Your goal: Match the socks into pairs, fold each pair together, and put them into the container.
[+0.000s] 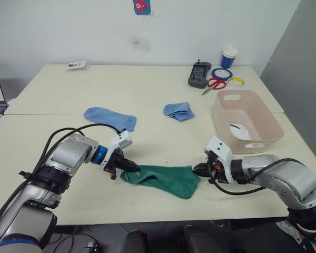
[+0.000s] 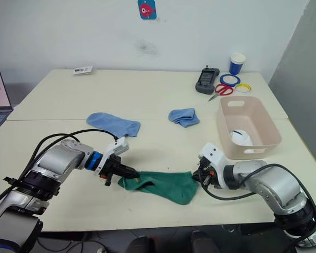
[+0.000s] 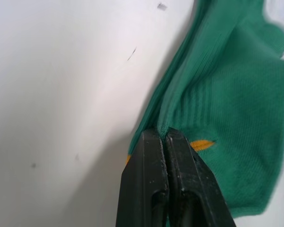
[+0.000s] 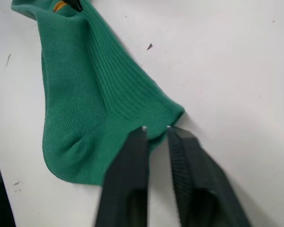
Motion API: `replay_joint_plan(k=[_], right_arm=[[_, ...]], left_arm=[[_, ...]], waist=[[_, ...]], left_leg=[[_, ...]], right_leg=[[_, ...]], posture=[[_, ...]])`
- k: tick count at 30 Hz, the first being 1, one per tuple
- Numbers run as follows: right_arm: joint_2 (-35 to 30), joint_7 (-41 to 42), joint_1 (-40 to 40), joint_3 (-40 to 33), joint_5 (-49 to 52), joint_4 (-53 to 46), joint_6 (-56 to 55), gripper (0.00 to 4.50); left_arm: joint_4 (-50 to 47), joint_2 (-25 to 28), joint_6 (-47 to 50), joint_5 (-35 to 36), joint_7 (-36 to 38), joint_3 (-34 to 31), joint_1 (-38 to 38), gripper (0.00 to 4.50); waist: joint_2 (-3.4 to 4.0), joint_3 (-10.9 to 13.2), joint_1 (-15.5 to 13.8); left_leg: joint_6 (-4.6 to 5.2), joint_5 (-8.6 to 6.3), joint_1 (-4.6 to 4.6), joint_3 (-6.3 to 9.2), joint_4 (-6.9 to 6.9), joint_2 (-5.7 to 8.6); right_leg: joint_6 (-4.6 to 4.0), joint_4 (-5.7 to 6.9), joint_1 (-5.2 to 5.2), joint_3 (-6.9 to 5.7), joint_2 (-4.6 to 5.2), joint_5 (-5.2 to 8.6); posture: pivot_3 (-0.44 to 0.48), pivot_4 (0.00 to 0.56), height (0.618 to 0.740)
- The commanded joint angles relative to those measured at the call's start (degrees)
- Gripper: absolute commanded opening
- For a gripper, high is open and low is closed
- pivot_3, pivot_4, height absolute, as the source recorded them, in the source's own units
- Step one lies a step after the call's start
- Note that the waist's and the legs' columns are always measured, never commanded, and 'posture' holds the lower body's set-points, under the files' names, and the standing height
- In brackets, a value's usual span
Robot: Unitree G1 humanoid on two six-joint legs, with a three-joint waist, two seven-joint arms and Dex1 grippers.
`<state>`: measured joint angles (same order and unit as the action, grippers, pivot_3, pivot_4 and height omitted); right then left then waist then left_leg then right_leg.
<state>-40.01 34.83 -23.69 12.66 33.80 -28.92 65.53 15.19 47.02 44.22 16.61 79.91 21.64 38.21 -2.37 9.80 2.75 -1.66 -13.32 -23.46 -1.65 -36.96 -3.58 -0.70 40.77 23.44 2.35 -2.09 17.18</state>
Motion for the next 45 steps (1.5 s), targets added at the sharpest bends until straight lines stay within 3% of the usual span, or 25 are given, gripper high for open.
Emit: replay_joint_plan(k=[1, 6, 8, 15, 21, 24, 30, 34, 39, 42, 45], right_arm=[[0.78, -0.93, -0.62, -2.16, -0.64, -1.97, -1.77, 2.05], [0.83, -1.70, 0.72, -4.17, -1.37, -5.27, -3.81, 3.83], [0.24, -1.44, 3.14, -6.06, -0.57, -8.67, -4.91, 4.50], [-2.96, 0.71, 12.47, -9.31, 2.20, -18.73, -6.17, 4.50], [-3.02, -0.89, 15.84, -8.03, 0.45, -21.09, -8.86, 4.50], [-2.54, -1.81, 16.15, -6.55, -0.92, -21.45, -10.49, 4.50], [0.81, -7.21, 17.51, -5.35, -5.03, -18.61, -11.63, 4.50], [5.20, -9.77, 19.61, -6.40, -4.34, -16.88, -11.05, 4.50], [6.20, -10.49, 21.27, -4.07, -6.66, -17.42, -12.57, 4.50], [5.98, -9.59, 21.59, -3.50, -6.86, -18.07, -13.98, 4.50], [6.55, -9.27, 21.51, -4.28, -6.15, -18.38, -15.23, 4.50]], left_arm=[[-0.27, -0.12, -0.33, -0.65, 0.34, -0.85, 0.44, 0.00], [-1.62, 0.10, 0.50, 1.42, 0.42, -3.63, 0.31, 0.00], [-3.41, 1.08, 0.56, 2.82, 0.83, -5.75, 0.17, 0.43], [-5.54, 5.85, 6.76, 6.33, -0.02, -12.53, -0.81, 2.53], [-10.39, 7.05, 18.27, 11.92, -4.67, -18.33, -7.21, 4.45], [-13.96, 5.40, 22.47, 13.89, -9.67, -21.01, -11.50, 4.45], [-18.14, -0.35, 20.81, 12.97, -20.36, -24.17, -16.08, 4.45], [-20.65, -1.14, 19.50, 14.16, -21.39, -25.22, -18.53, 4.45], [-19.61, -2.26, 13.71, 14.48, -22.25, -27.38, -19.36, 4.45], [-18.51, -2.89, 8.80, 14.38, -22.34, -29.19, -19.15, 3.83], [-15.51, -3.56, 4.94, 15.44, -22.48, -32.08, -15.46, 2.83]], waist=[[0.00, 0.00, 0.00], [0.00, 0.00, -0.01], [0.00, 0.00, -0.07], [0.00, 0.00, -0.01], [0.00, 0.00, 0.27], [-0.02, 0.01, 0.30], [-0.04, 0.00, -0.16], [-0.04, 0.00, -0.42], [-0.03, 0.00, -0.47], [-0.03, 0.00, -0.47], [-0.05, 0.01, -0.53]], left_leg=[[0.00, 0.00, 0.00, 0.00, 0.00, 0.00], [0.00, 0.00, 0.00, -0.02, -0.01, -0.01], [0.00, 0.00, -0.02, 0.00, -0.01, -0.01], [-0.01, 0.00, -0.08, 0.04, 0.00, -0.02], [-0.01, 0.00, 0.02, 0.04, 0.00, -0.08], [-0.01, 0.00, 0.02, 0.02, 0.00, -0.09], [-0.02, 0.01, 0.02, 0.03, 0.00, -0.10], [-0.02, 0.01, 0.03, 0.01, 0.01, -0.10], [-0.03, 0.01, 0.05, 0.00, 0.03, -0.12], [-0.03, 0.01, 0.05, 0.00, 0.03, -0.11], [-0.03, 0.00, 0.05, 0.00, 0.04, -0.10]], right_leg=[[0.00, 0.00, 0.00, 0.01, 0.00, 0.00], [0.00, 0.01, 0.00, 0.01, 0.01, 0.00], [0.00, 0.00, 0.00, -0.01, 0.01, 0.00], [0.01, -0.01, 0.04, -0.05, 0.03, 0.01], [0.02, 0.02, -0.02, -0.04, 0.11, 0.01], [0.02, 0.01, -0.02, -0.02, 0.15, 0.01], [0.03, 0.00, -0.04, -0.02, 0.26, 0.01], [0.03, 0.00, -0.05, 0.01, 0.27, 0.01], [0.03, 0.00, -0.05, 0.02, 0.29, 0.01], [0.03, -0.01, -0.05, 0.01, 0.29, 0.01], [0.03, -0.02, -0.05, 0.00, 0.28, 0.01]], posture=[[0.000, 0.150, 0.732], [0.000, 0.150, 0.732], [0.000, 0.150, 0.732], [0.000, 0.150, 0.732], [0.000, 0.150, 0.732], [0.000, 0.150, 0.732], [0.000, 0.150, 0.732], [0.000, 0.150, 0.732], [0.000, 0.150, 0.732], [0.000, 0.150, 0.732], [0.000, 0.150, 0.732]])
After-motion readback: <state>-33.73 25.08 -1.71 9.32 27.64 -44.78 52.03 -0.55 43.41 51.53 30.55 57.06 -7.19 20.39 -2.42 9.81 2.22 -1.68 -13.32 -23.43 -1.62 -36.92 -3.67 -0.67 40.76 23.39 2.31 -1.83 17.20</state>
